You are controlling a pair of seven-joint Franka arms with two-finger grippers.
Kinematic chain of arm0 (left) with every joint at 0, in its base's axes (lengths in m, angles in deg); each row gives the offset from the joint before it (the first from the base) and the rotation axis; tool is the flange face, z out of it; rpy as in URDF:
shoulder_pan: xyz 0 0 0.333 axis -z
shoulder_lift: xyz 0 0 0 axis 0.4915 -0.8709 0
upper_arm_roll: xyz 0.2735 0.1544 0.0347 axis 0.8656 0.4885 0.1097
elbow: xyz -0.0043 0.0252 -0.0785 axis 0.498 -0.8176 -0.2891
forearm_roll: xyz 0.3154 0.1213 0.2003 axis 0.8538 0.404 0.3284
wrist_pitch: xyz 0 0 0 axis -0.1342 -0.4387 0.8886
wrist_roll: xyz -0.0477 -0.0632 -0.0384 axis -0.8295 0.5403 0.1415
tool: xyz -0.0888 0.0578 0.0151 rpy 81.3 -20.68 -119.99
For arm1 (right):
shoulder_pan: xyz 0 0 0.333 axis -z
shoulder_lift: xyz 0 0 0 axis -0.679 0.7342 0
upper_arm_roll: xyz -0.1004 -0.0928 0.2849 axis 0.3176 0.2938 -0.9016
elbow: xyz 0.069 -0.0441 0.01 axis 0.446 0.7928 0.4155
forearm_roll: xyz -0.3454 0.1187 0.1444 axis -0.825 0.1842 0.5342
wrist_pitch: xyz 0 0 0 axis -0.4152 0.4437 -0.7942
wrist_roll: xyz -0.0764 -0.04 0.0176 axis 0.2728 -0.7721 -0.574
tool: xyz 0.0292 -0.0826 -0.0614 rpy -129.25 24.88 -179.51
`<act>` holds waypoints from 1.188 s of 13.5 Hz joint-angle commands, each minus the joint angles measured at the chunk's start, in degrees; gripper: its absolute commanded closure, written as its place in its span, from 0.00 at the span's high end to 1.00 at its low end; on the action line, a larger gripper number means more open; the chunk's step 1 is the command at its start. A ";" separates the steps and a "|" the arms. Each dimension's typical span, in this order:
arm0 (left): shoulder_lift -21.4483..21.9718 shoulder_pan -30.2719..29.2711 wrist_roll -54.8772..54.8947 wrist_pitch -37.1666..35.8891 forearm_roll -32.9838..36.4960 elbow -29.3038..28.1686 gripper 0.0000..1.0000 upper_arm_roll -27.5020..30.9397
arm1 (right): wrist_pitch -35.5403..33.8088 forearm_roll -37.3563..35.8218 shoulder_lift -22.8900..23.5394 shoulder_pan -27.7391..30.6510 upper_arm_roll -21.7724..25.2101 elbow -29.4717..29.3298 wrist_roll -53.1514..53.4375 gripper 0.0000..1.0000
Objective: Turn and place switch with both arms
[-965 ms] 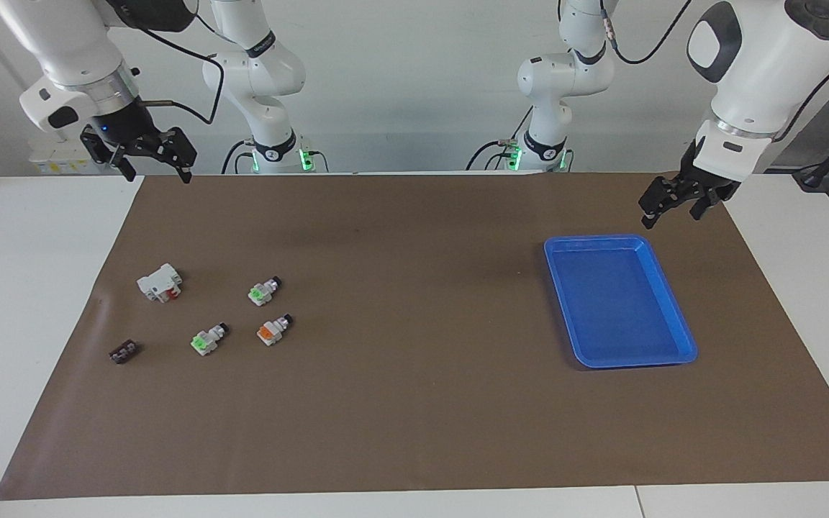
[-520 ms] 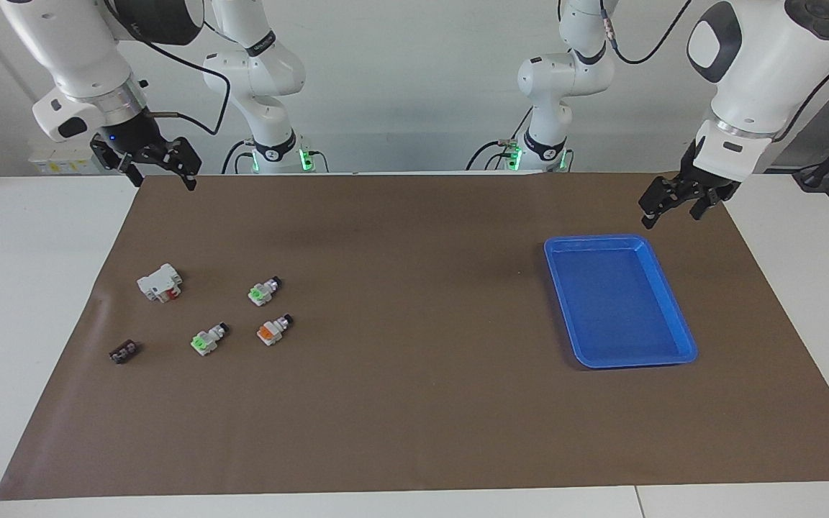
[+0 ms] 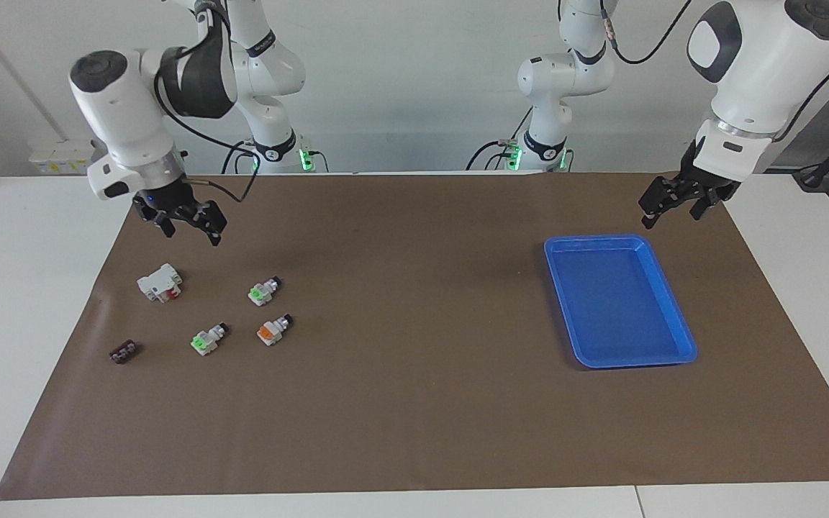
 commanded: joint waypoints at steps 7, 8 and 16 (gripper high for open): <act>1.83 -0.28 0.34 0.51 -0.60 -2.17 1.00 0.02 | 17.67 0.35 11.67 -4.23 -0.12 7.81 18.01 1.00; 1.83 -0.28 0.34 0.51 -0.60 -2.17 1.00 0.02 | 17.67 0.35 11.67 -4.41 -0.12 8.25 18.10 1.00; 1.83 -0.28 0.34 0.59 -0.60 -2.17 1.00 0.02 | 24.09 0.44 14.75 -4.59 -0.12 8.78 18.10 0.98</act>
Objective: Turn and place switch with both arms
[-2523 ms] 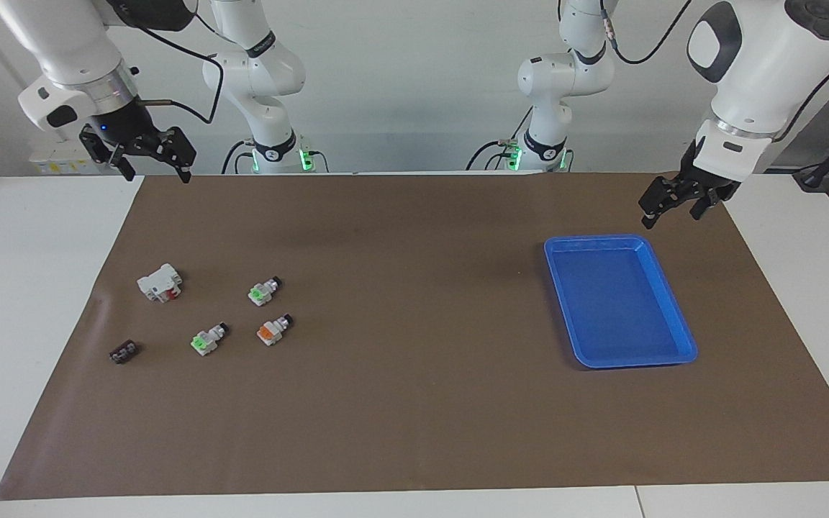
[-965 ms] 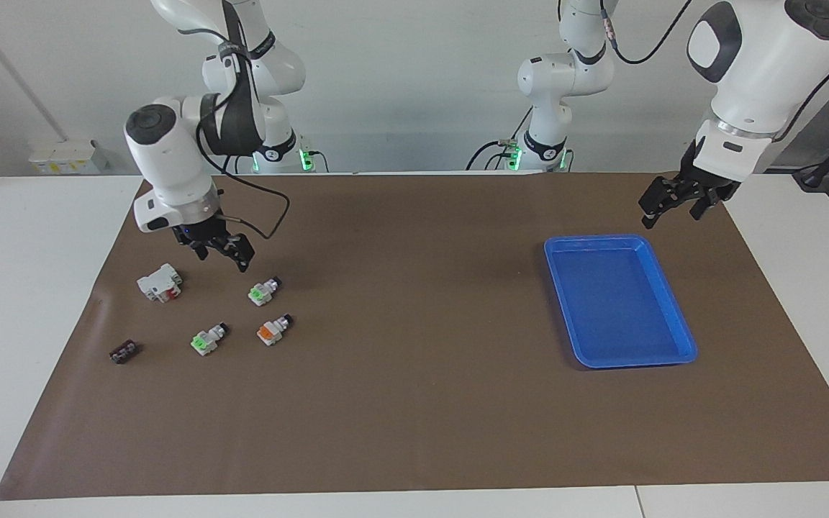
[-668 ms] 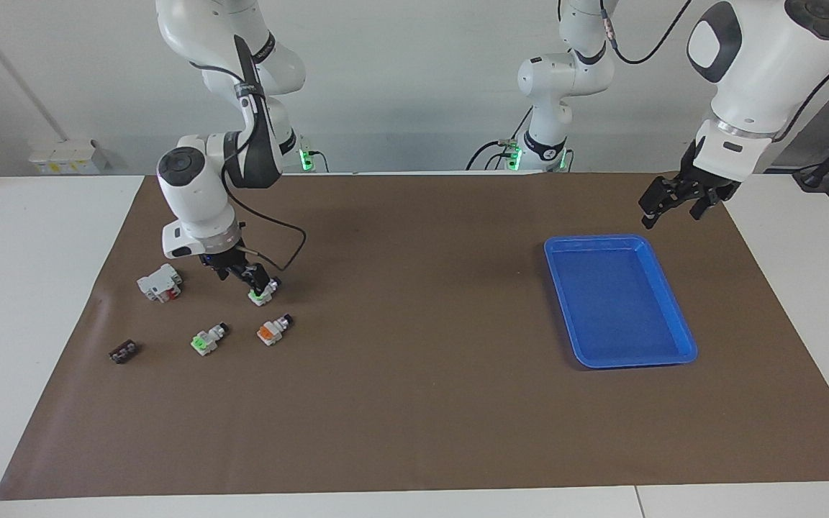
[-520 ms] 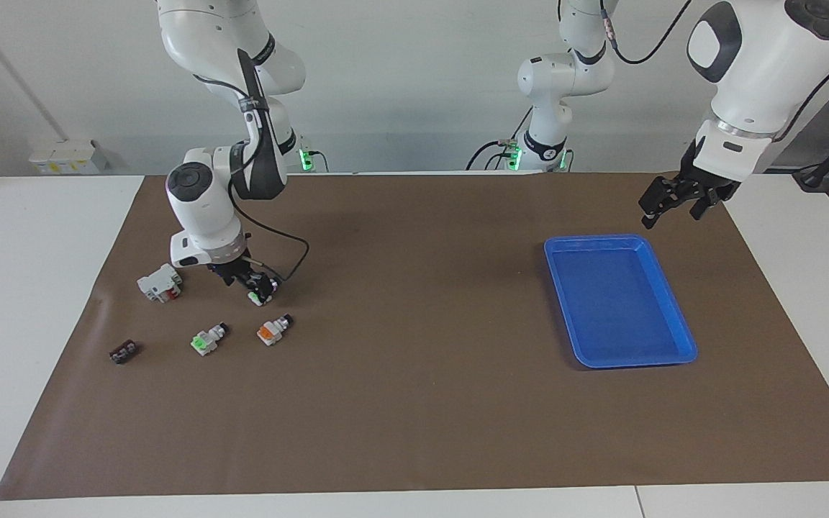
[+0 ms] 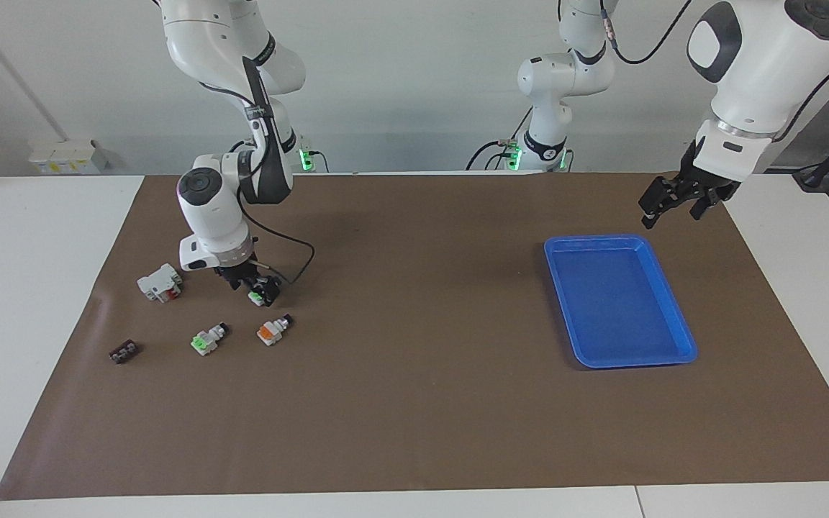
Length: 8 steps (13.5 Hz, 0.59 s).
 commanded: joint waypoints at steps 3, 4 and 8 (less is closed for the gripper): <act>1.83 -0.28 0.34 0.51 -0.60 -2.17 1.00 0.02 | 1.54 0.44 0.33 -0.23 -0.03 0.77 0.91 0.92; 1.83 -0.28 0.34 0.51 -0.60 -2.17 1.00 0.02 | 1.36 0.44 0.41 -0.23 -0.03 0.77 0.74 0.91; 1.83 -0.28 0.34 0.51 -0.60 -2.17 1.00 0.02 | 1.19 0.70 0.15 -0.32 -0.03 1.74 1.00 0.86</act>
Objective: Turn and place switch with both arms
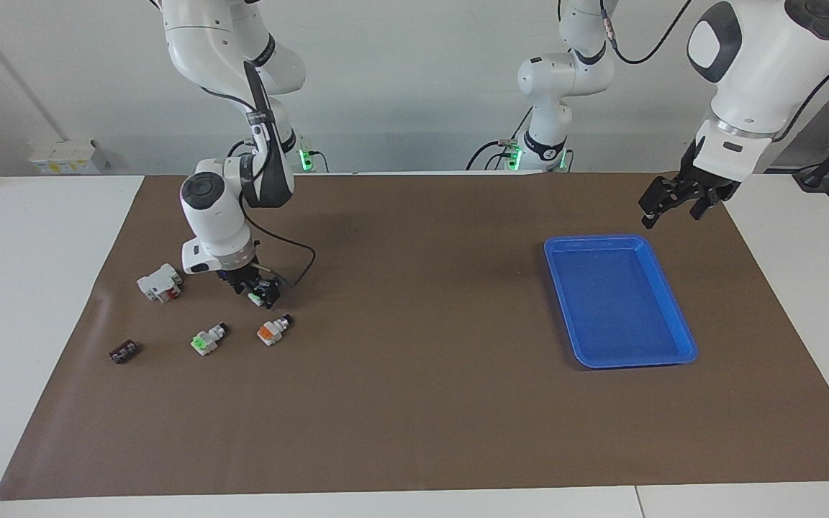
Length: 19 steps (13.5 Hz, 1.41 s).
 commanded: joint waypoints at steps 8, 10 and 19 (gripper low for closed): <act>1.83 -0.28 0.34 0.59 -0.60 -2.17 1.00 0.02 | 0.96 1.37 -0.51 -2.35 0.06 1.45 3.80 0.86; 1.83 -0.28 0.25 0.51 -0.60 -2.17 1.00 0.02 | 1.40 1.37 -0.43 -1.91 0.06 1.45 3.63 0.86; 1.83 -0.28 0.34 0.51 -0.60 -2.17 1.00 0.02 | 0.88 1.46 -0.43 -0.94 0.06 1.45 3.36 0.00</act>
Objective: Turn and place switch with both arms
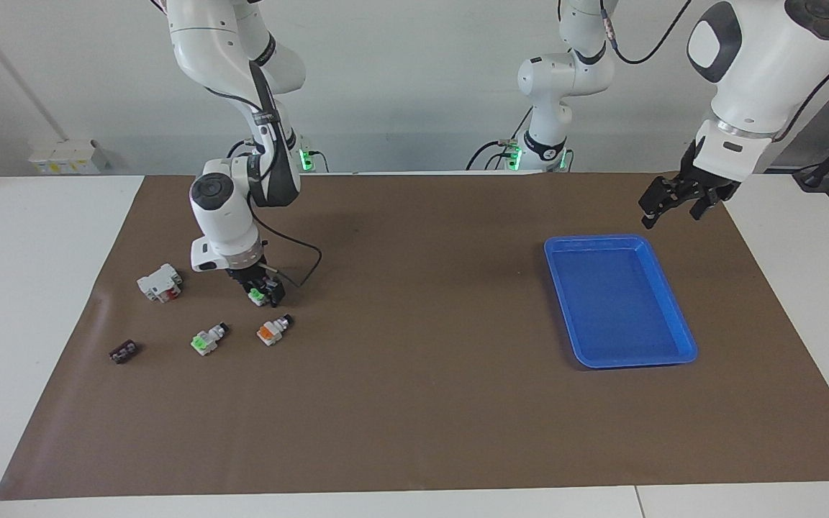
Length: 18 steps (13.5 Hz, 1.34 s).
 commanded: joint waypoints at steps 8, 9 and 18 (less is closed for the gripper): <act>1.83 -0.37 0.34 0.51 -0.60 -2.17 1.00 0.02 | -13.55 19.85 -0.33 3.56 -0.44 -9.24 -8.77 0.00; 1.83 -0.28 0.34 0.51 -0.60 -2.17 1.00 0.02 | -17.23 23.80 -1.38 3.47 -0.44 -11.43 -6.59 0.00; 3.84 -0.28 0.17 1.74 -12.34 -5.93 1.00 0.11 | -29.49 38.17 -6.75 -3.46 -1.84 -23.13 31.79 0.00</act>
